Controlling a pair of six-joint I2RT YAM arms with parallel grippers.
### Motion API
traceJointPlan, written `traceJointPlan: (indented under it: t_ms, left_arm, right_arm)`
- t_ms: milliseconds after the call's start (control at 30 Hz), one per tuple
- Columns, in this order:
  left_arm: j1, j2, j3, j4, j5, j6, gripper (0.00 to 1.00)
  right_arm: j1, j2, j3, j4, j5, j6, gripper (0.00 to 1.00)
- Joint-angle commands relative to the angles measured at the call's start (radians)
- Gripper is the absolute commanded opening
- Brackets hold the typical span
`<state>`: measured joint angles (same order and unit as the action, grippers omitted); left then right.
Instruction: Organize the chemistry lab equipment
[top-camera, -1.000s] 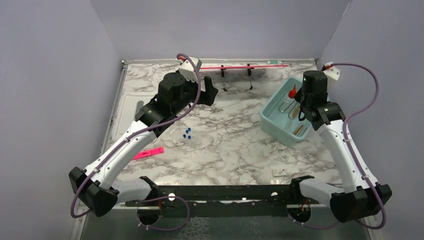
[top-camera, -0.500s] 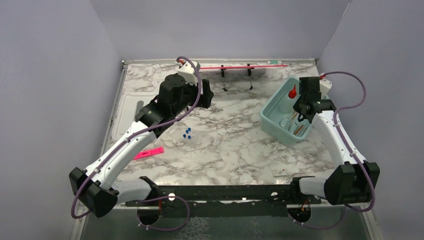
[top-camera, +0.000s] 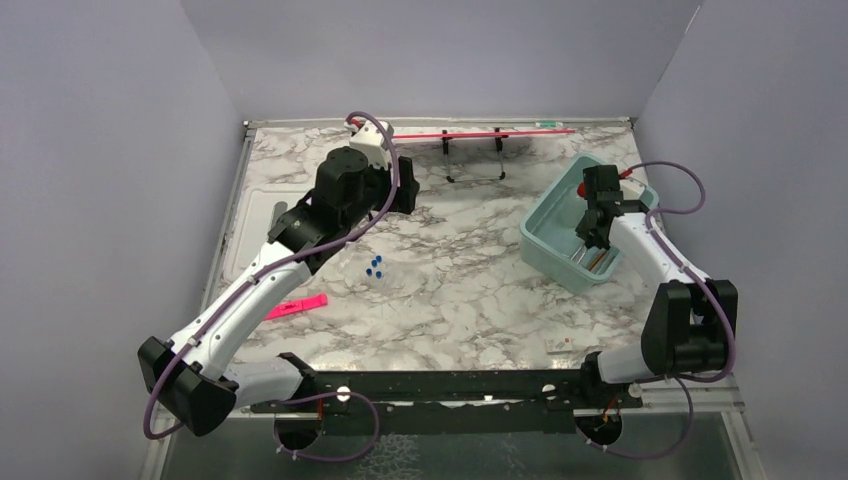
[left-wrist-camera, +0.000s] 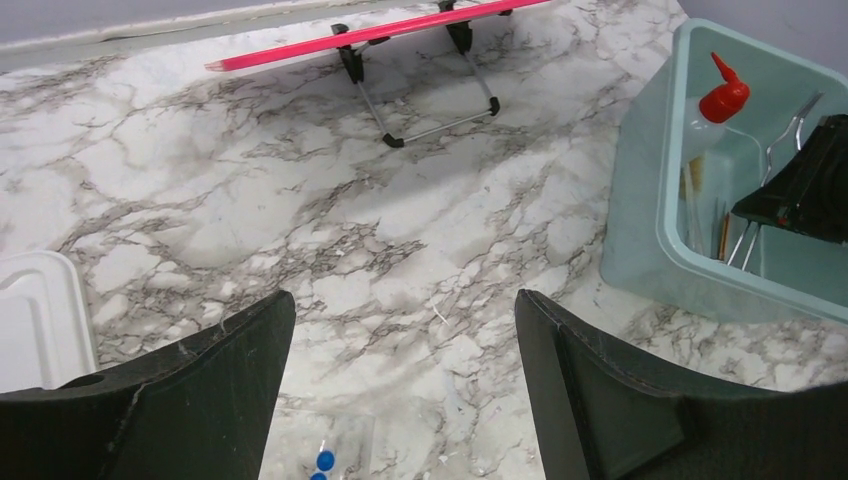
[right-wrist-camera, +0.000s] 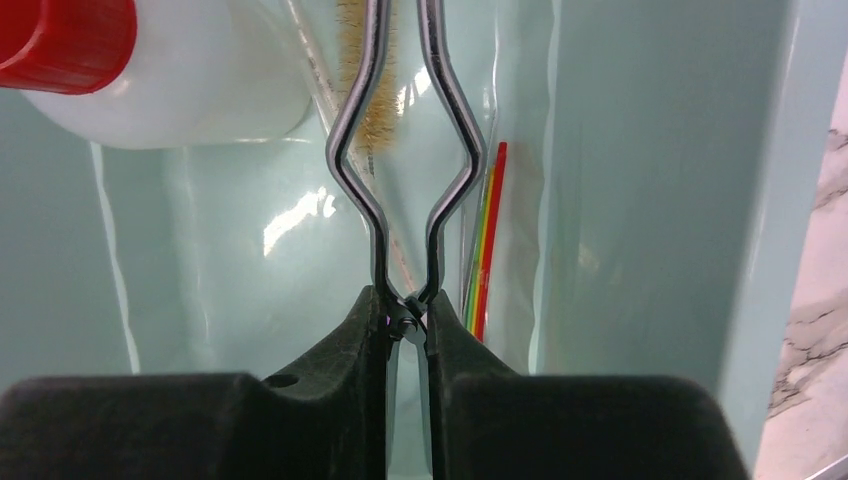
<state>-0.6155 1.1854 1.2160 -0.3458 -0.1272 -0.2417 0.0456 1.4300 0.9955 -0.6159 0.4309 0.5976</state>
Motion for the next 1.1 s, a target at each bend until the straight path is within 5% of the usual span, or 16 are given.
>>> traceJointPlan:
  t_ms: [0,233,633,900,1067]
  left_arm:
    - [0.020,-0.025,-0.002,-0.043,-0.091,-0.003,0.84]
    - [0.082,-0.028,-0.024,-0.082,-0.141,-0.032,0.84]
    - [0.180,-0.038,-0.135,-0.147,-0.243,-0.077,0.84]
    - [0.340,0.040,-0.241,-0.166,-0.221,-0.086,0.82]
    - [0.457,0.157,-0.233,-0.137,-0.118,-0.072,0.70]
  right_arm:
    - [-0.006,0.017,-0.017,0.018,0.035,0.066,0.19]
    - [-0.006,0.008,-0.006,-0.002,0.054,0.087,0.35]
    - [-0.006,-0.136,0.123,-0.064,-0.027,0.023,0.37]
    - [-0.006,-0.298,0.151,0.106,-0.412,-0.125,0.44]
    - [-0.004,-0.316,0.142,0.200,-0.703,-0.143,0.45]
